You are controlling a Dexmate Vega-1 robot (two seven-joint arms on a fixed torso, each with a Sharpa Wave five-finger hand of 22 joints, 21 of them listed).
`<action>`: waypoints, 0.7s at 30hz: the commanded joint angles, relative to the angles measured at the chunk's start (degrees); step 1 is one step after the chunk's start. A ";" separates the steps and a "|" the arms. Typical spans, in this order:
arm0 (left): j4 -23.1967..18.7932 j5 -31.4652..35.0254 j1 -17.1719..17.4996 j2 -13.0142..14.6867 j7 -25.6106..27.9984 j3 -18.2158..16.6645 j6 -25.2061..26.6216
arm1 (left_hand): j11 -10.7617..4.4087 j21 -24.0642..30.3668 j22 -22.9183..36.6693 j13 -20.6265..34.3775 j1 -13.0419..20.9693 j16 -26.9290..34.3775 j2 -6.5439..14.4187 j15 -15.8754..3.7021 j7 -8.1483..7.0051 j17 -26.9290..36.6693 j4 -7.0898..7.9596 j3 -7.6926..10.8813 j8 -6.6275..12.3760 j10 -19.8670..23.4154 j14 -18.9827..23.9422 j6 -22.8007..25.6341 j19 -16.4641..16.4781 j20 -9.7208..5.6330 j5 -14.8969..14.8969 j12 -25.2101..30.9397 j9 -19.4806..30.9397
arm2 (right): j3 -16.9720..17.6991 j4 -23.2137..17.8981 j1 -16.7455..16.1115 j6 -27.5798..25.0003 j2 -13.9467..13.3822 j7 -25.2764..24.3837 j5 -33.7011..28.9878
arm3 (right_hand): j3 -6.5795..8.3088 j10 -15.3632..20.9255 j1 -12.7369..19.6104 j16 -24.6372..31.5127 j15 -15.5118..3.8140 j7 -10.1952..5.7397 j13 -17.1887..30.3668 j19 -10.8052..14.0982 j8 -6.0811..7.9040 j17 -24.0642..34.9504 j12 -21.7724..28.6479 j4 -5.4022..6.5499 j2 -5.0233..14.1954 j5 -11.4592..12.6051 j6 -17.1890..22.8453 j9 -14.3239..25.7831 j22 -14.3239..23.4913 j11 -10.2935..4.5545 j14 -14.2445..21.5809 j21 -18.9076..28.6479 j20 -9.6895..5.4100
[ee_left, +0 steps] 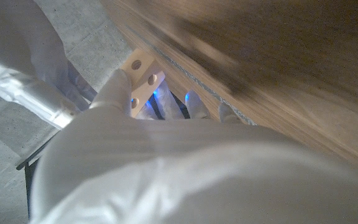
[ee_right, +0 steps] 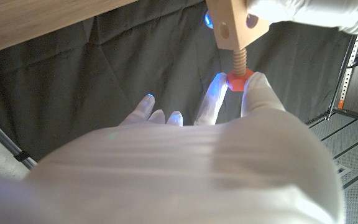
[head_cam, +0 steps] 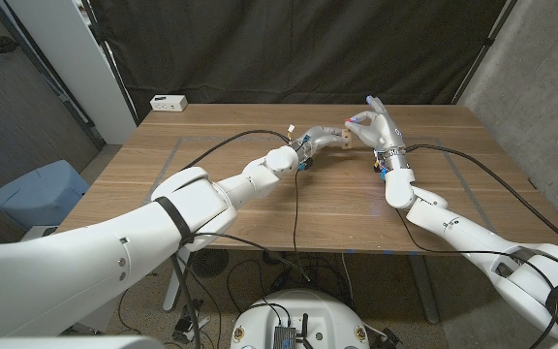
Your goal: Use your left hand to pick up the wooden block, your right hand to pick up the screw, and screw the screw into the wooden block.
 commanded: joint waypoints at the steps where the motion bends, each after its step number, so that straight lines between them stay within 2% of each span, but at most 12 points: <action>1: 0.12 -0.31 -0.14 -0.13 -0.03 0.14 0.66 | -0.16 0.20 0.21 0.16 0.28 0.05 0.15 -2.92 0.04 0.00 -0.10 0.36 0.27 -0.30 0.02 0.66 -0.04 0.48 0.37 0.35 0.13 | -0.46 1.05 0.72 0.25 0.47 0.24 -0.14 | -0.12 0.37 -0.38 0.11 -0.10 -0.18 0.27 0.32 0.26 0.13 -0.08 -0.07 0.11 0.38 -0.09 0.10 0.31 -0.16 0.20 0.07 -0.05; 21: 0.18 -0.59 -0.46 -0.18 -0.10 0.39 1.40 | -0.15 0.19 0.21 0.17 0.33 0.06 0.13 -2.87 0.03 0.00 -0.12 0.36 0.25 -0.35 0.04 0.60 -0.05 0.57 0.37 0.33 0.13 | -0.78 1.70 0.93 0.41 0.69 0.38 0.22 | -0.15 0.36 -0.43 0.13 -0.07 -0.10 0.27 0.30 0.26 0.12 -0.08 -0.06 0.10 0.38 -0.09 0.08 0.31 -0.16 0.25 0.06 -0.08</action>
